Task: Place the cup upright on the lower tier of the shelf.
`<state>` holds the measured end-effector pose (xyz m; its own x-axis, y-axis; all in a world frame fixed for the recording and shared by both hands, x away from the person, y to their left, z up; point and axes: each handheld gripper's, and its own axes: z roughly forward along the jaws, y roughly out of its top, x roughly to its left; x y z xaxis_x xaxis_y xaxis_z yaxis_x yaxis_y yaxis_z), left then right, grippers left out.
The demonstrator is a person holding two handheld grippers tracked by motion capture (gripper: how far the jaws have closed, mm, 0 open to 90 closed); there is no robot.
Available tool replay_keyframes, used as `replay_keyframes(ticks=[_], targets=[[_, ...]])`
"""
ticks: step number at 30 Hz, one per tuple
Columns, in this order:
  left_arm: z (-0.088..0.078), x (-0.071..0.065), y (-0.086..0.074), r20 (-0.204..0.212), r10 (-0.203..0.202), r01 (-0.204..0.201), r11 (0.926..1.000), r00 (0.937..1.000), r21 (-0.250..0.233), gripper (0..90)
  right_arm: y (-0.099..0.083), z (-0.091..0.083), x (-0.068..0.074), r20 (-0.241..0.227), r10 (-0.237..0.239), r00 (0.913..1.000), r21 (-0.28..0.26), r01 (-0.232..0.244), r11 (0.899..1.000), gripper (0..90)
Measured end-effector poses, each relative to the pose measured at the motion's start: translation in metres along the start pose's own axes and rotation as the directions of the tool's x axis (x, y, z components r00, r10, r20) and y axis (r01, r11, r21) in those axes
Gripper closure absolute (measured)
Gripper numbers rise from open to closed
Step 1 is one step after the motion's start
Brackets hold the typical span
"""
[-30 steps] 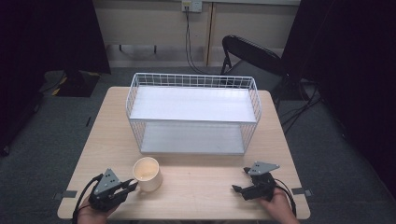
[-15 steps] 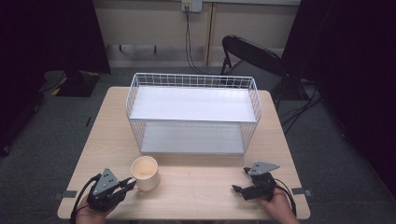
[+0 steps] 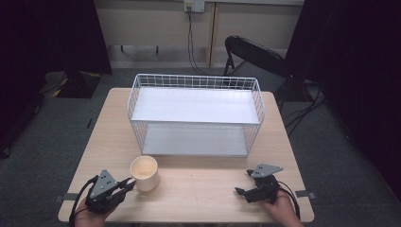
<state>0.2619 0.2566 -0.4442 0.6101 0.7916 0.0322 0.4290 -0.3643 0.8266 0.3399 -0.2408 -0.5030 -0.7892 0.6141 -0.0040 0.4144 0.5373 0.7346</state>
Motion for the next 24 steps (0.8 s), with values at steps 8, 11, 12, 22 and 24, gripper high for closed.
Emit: replay_keyframes(ticks=[8,11,12,22,24], targets=[[-0.003,0.001,0.003,-0.002,-0.020,0.020,0.9995,0.9998,-0.023,80.5,0.000,0.000,0.000,0.000,0.000,1.0000,0.000,0.000,1.000,14.3],[-0.004,0.002,0.004,-0.002,-0.023,0.023,0.9993,0.9997,-0.030,80.5,0.000,0.000,0.000,0.000,0.000,1.0000,0.000,0.000,1.000,14.3],[-0.004,0.003,0.005,-0.003,-0.025,0.025,0.9991,0.9997,-0.033,80.5,0.000,0.000,0.000,0.000,0.000,1.0000,0.000,0.000,1.000,14.3],[-0.002,0.002,0.013,0.012,-0.020,0.020,0.9991,0.9997,-0.036,80.5,0.000,0.000,0.000,0.000,0.000,1.0000,0.000,0.000,1.000,14.3],[0.000,0.002,0.015,0.015,-0.021,0.021,0.9992,0.9997,-0.033,80.5,0.000,0.000,0.000,0.000,0.000,1.0000,0.000,0.000,1.000,14.3]])
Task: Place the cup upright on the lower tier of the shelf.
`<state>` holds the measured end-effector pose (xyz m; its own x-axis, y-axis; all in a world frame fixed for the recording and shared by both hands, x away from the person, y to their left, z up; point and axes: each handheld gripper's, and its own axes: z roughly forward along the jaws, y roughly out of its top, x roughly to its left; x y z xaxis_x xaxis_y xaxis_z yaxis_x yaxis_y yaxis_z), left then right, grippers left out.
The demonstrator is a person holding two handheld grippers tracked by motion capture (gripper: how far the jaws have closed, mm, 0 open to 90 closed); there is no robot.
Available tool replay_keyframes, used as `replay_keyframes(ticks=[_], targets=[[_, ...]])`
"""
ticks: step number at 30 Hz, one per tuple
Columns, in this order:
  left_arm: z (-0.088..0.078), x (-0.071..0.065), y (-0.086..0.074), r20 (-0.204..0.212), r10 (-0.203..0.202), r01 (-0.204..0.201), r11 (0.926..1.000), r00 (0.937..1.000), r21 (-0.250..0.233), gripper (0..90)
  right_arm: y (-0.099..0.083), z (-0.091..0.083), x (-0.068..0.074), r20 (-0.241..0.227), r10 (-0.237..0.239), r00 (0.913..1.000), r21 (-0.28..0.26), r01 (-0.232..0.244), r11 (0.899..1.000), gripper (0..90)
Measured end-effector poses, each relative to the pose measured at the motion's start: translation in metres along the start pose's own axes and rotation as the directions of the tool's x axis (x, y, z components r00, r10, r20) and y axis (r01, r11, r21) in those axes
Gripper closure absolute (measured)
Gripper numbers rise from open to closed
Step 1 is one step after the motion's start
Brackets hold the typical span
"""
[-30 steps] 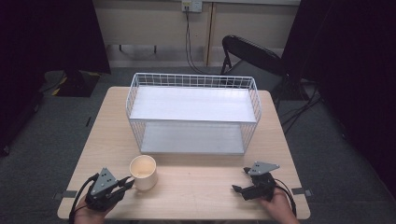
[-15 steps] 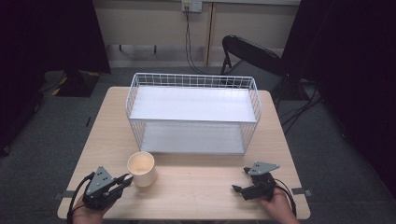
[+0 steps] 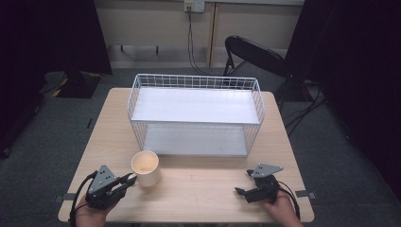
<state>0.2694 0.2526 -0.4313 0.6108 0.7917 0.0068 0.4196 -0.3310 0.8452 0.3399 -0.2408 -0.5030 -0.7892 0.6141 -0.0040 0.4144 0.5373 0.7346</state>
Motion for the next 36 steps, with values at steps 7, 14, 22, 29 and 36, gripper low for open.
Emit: replay_keyframes(ticks=[7,14,22,29,36], targets=[[0.007,-0.002,0.008,0.012,-0.005,0.005,1.0000,0.9999,0.002,80.5,0.000,0.000,0.000,0.000,0.000,1.0000,0.000,0.000,1.000,14.3],[0.015,-0.004,0.013,0.009,-0.006,0.006,1.0000,0.9999,0.002,80.5,0.000,0.000,0.000,0.002,0.002,1.0000,0.001,-0.002,1.000,14.2],[0.023,-0.005,0.025,0.008,-0.013,0.013,0.9998,0.9999,-0.014,80.6,0.000,0.000,0.000,0.001,0.002,1.0000,0.000,-0.002,1.000,14.2],[0.029,-0.008,0.033,-0.002,-0.021,0.021,0.9992,0.9998,-0.035,80.6,0.000,0.000,0.000,0.002,0.002,1.0000,0.001,-0.002,1.000,14.3],[0.038,-0.010,0.041,-0.010,-0.027,0.027,0.9992,0.9996,-0.031,80.6,0.000,0.000,0.000,0.003,0.002,1.0000,0.001,-0.002,1.000,14.2]])
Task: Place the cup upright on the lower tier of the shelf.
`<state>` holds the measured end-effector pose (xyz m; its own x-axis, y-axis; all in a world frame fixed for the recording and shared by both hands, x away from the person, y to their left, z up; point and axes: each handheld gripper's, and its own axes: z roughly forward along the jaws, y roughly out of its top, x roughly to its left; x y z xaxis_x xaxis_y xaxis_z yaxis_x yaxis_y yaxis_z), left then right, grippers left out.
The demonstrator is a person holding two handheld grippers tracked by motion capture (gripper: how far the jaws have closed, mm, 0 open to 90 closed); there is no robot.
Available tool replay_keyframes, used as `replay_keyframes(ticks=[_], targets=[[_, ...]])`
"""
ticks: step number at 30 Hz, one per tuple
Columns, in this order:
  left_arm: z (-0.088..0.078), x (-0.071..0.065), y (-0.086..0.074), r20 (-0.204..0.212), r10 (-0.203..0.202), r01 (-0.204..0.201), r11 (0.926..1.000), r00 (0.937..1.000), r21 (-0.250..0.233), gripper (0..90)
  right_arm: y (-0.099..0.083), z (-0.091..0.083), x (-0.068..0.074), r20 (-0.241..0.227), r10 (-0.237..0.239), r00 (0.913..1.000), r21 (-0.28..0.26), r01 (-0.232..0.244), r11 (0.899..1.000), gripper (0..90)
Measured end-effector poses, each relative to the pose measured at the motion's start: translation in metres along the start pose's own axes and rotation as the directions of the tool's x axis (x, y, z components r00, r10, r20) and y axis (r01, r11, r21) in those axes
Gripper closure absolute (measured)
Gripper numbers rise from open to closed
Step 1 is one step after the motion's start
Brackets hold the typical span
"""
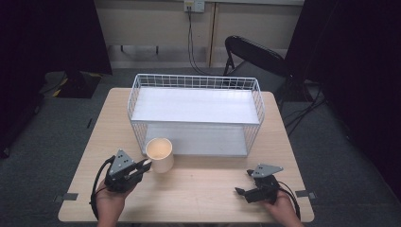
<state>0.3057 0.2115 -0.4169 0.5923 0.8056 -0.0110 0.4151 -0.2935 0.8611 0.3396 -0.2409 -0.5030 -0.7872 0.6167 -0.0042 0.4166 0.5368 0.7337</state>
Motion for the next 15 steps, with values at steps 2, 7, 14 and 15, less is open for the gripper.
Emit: replay_keyframes(ticks=[2,7,14,15], targets=[[0.003,-0.001,0.002,-0.001,0.000,0.000,1.0000,1.0000,-0.002,80.6,0.000,0.000,0.000,-0.001,0.000,1.0000,-0.001,0.000,1.000,14.3],[0.009,-0.003,0.008,-0.007,-0.008,0.008,0.9999,0.9999,-0.008,80.6,0.000,0.000,0.000,-0.001,0.000,1.0000,-0.001,0.000,1.000,14.2],[0.019,-0.006,0.014,-0.022,-0.007,0.007,0.9999,0.9997,-0.010,80.6,0.000,0.000,0.000,0.000,0.000,1.0000,0.000,0.000,1.000,14.3],[0.021,-0.007,0.015,-0.022,-0.008,0.008,0.9999,0.9997,-0.010,80.5,0.000,0.000,0.000,-0.001,0.000,1.0000,-0.001,0.000,1.000,14.2]])
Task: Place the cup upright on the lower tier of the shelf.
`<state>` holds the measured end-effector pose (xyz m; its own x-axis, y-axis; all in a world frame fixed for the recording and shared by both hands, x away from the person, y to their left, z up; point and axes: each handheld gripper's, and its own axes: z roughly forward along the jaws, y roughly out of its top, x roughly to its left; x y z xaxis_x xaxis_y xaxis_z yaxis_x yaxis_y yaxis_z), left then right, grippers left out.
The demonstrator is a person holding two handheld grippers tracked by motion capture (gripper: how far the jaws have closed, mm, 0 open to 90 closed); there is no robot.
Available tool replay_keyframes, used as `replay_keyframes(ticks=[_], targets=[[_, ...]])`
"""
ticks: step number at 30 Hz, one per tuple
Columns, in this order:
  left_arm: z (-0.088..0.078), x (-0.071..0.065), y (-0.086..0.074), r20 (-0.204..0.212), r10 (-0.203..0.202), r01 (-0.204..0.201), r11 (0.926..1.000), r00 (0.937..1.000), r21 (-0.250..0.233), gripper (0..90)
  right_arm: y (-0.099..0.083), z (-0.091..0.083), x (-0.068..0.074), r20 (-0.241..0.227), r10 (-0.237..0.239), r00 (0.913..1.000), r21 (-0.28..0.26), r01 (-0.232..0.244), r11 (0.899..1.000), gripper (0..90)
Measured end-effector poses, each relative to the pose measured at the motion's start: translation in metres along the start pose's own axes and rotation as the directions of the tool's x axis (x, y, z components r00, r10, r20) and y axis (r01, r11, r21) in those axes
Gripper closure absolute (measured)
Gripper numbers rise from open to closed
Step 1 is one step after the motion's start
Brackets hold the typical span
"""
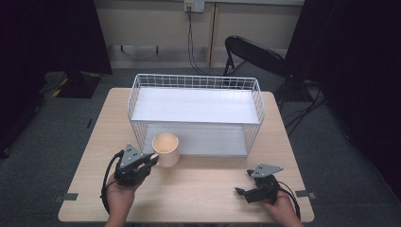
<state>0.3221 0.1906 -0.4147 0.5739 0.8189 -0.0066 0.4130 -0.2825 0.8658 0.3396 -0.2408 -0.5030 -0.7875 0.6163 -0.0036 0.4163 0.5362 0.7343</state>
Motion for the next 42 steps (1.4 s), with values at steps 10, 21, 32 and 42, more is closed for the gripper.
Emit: replay_keyframes(ticks=[10,21,32,42], targets=[[0.014,-0.005,0.005,-0.025,-0.006,0.005,0.9999,0.9997,-0.016,80.6,0.000,0.000,0.000,0.001,0.001,1.0000,0.000,-0.001,1.000,14.2],[0.028,-0.004,0.010,-0.065,-0.009,0.008,0.9997,0.9979,-0.025,80.5,0.000,0.000,0.000,0.002,0.001,1.0000,0.000,-0.001,1.000,14.2],[0.042,-0.008,0.015,-0.095,-0.004,0.001,0.9995,0.9955,-0.030,80.5,0.000,0.000,0.000,0.002,0.001,1.0000,0.000,-0.001,1.000,14.2],[0.050,-0.009,0.017,-0.114,-0.013,0.008,0.9991,0.9933,-0.041,80.5,0.000,0.000,0.000,0.002,0.001,1.0000,0.000,-0.001,1.000,14.2]])
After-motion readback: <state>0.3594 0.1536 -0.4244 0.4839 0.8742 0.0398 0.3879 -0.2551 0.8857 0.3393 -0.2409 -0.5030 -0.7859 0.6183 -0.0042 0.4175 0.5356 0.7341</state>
